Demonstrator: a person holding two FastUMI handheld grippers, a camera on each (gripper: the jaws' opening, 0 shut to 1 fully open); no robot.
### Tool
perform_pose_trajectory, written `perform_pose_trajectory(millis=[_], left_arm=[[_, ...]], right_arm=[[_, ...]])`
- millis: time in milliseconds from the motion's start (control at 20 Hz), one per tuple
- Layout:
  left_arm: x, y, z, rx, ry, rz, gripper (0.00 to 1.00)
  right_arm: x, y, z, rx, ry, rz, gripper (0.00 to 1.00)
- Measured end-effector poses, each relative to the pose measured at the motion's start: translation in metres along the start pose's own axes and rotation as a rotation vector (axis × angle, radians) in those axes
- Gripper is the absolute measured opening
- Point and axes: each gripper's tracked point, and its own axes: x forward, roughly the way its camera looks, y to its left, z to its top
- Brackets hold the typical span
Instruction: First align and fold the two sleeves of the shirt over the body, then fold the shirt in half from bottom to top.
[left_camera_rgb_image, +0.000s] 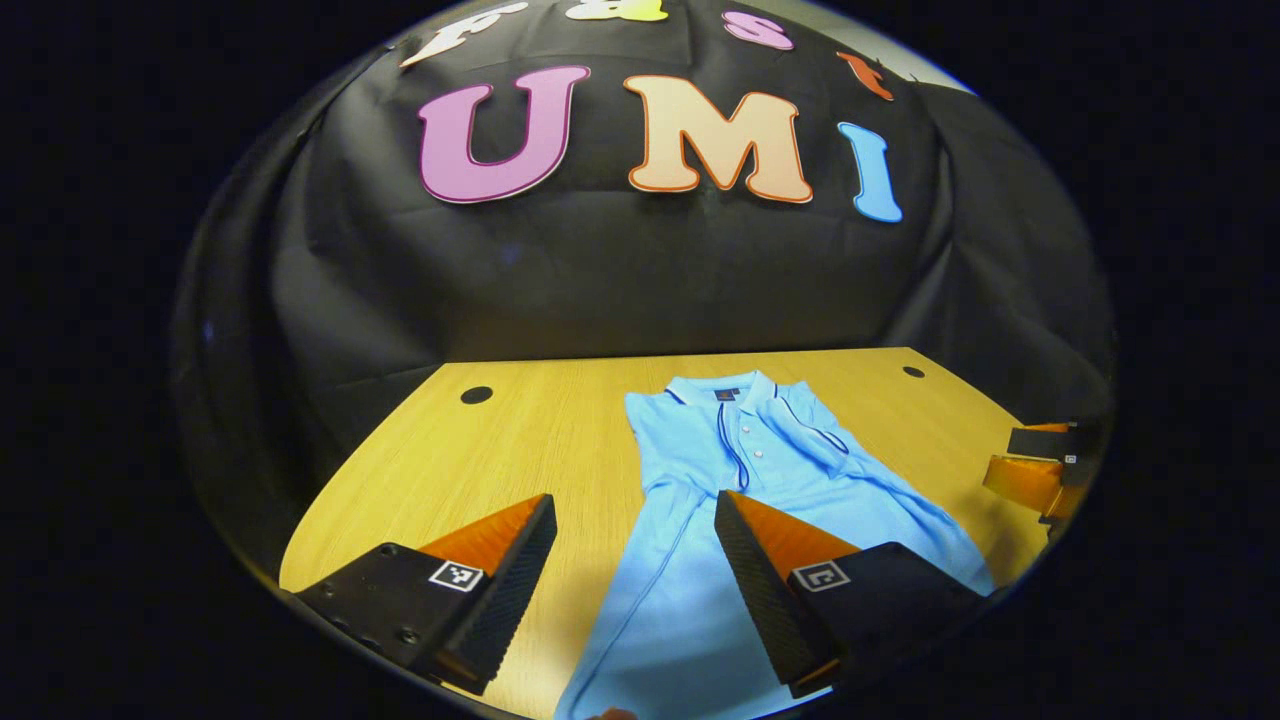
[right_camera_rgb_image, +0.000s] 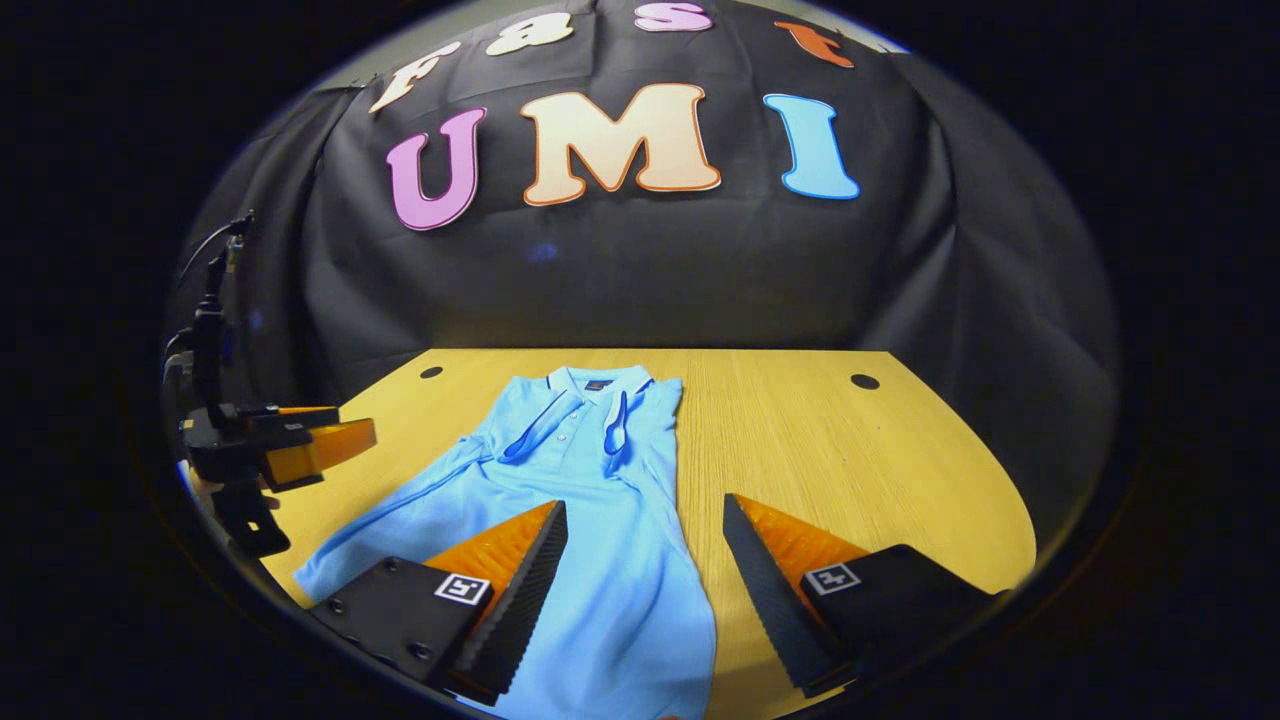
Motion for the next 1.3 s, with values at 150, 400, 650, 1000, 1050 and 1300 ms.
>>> perform_pose_trajectory(millis=[150, 400, 650, 1000, 1050, 1300], left_arm=[[-0.035, 0.0, -0.027, 0.018, 0.02, -0.01, 0.95], [-0.077, -0.001, -0.076, 0.066, 0.061, -0.025, 0.96], [-0.105, 0.0, -0.128, 0.055, 0.12, -0.025, 0.98], [-0.115, 0.007, -0.175, 0.05, 0.177, 0.018, 0.98], [-0.114, 0.007, -0.166, 0.048, 0.142, 0.017, 0.99], [-0.117, -0.016, -0.172, -0.016, 0.151, -0.026, 0.68]], right_arm=[[-0.023, -0.003, -0.02, -0.031, 0.007, -0.022, 0.93], [-0.065, -0.006, -0.069, -0.018, 0.06, -0.04, 0.94], [-0.098, -0.007, -0.117, -0.005, 0.107, -0.051, 0.98], [-0.108, -0.015, -0.172, 0.009, 0.205, -0.088, 0.98], [-0.11, -0.015, -0.187, 0.016, 0.258, -0.082, 0.98], [-0.109, -0.001, -0.186, 0.014, 0.284, -0.034, 0.86]])
